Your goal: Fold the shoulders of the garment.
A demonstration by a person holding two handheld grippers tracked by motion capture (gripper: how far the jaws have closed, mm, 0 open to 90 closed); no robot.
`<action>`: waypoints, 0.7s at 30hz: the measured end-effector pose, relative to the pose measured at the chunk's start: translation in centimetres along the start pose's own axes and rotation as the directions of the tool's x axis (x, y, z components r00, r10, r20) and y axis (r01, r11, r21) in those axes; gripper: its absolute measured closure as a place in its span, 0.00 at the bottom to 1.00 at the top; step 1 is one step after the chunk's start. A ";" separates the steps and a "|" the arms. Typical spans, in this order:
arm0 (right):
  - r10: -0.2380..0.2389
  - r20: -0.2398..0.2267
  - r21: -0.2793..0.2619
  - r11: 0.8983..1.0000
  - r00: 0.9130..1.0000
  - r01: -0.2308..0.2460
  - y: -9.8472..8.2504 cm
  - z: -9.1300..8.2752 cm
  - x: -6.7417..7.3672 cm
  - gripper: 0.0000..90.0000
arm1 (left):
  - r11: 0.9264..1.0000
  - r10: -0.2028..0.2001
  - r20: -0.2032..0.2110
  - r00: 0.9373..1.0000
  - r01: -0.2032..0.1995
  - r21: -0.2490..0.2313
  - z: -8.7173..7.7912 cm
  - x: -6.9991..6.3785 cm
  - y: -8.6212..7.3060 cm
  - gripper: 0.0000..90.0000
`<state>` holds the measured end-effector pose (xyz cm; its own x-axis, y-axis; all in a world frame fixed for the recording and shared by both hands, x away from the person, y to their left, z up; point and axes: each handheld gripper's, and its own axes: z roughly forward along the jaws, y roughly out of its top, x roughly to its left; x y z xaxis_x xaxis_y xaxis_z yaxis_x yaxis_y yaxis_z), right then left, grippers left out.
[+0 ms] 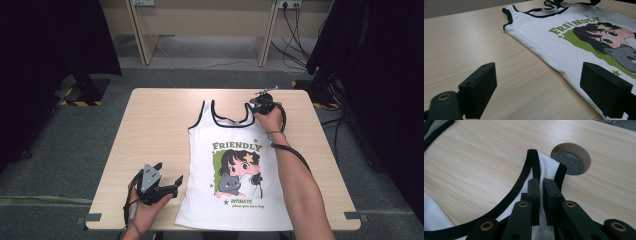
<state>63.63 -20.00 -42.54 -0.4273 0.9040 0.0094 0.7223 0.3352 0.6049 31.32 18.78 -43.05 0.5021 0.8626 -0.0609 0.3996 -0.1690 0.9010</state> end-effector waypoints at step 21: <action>-0.026 -0.098 -0.087 0.996 0.995 0.018 -0.3 -3.0 2.2 0.94 | 1.000 -0.011 0.013 1.000 0.011 -0.008 -0.1 0.2 0.0 0.15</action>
<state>60.87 -18.88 -40.29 -0.4975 0.8645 0.0719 0.6646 0.3266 0.6720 31.35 18.94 -43.06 0.5075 0.8583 -0.0762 0.3992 -0.1559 0.9035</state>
